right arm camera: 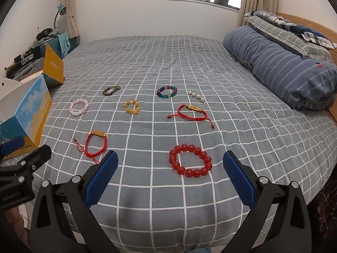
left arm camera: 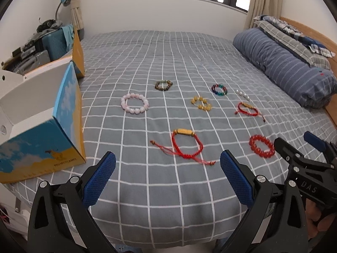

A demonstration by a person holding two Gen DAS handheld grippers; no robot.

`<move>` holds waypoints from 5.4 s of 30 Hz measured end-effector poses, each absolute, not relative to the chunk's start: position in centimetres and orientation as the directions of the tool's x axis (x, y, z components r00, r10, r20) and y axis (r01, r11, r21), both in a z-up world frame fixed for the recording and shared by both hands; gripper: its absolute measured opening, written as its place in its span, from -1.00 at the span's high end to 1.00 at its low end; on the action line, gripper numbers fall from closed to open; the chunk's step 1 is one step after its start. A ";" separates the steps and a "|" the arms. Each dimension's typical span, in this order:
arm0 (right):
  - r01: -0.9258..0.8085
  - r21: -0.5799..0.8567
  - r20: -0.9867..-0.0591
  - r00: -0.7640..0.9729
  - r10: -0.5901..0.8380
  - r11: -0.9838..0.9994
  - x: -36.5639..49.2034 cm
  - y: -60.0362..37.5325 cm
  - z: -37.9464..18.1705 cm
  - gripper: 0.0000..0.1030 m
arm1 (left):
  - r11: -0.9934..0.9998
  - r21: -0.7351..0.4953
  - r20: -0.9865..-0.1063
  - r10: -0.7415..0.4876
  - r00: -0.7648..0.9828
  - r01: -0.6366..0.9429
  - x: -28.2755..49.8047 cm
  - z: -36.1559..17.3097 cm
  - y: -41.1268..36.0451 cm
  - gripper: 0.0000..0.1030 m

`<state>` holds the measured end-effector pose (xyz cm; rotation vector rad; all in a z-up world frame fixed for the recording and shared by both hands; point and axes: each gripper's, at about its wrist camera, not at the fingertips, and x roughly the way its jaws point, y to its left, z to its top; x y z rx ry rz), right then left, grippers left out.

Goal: Organize jewelry

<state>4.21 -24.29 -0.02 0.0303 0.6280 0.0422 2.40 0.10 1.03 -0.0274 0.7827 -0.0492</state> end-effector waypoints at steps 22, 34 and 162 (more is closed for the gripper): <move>-0.098 -0.013 -0.664 0.745 0.065 0.995 18.4 -18.9 3.8 -0.86 | 0.999 -0.023 -0.759 -0.002 0.651 -0.024 17.3 2.0 4.6 -0.89; -0.152 0.018 -0.768 0.631 0.111 0.988 25.6 -15.6 -2.3 -0.85 | 0.998 -0.004 -0.826 0.033 0.563 -0.063 22.9 -4.5 6.6 -0.89; -0.517 0.081 -0.718 0.563 0.410 0.852 11.6 15.1 7.6 0.71 | 0.907 -0.003 -0.748 0.278 0.603 -0.422 2.4 7.5 32.9 0.61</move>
